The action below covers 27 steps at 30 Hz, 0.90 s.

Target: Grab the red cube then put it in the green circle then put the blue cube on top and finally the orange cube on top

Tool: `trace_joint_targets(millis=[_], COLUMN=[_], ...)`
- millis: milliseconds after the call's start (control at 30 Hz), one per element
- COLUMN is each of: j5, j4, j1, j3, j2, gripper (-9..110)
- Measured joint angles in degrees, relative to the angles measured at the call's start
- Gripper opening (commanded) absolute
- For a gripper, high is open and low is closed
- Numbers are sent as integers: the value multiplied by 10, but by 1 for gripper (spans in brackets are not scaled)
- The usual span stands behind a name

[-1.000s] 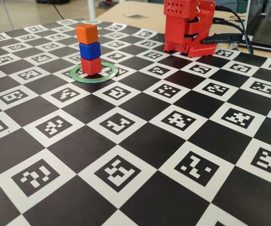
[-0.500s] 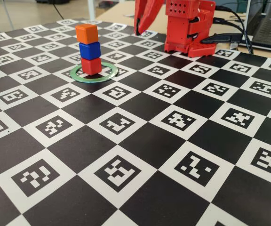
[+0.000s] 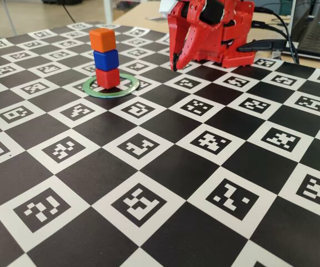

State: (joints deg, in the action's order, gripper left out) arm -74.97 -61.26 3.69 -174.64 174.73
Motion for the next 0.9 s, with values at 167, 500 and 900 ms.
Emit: trace_joint_targets(millis=[167,500,900], j5=[-31,-47,-71], j4=[18,-30,-129], j1=[2,5,5], j3=[-41,-47,-47], j2=[51,120,150], gripper=[-7,-7,-6])
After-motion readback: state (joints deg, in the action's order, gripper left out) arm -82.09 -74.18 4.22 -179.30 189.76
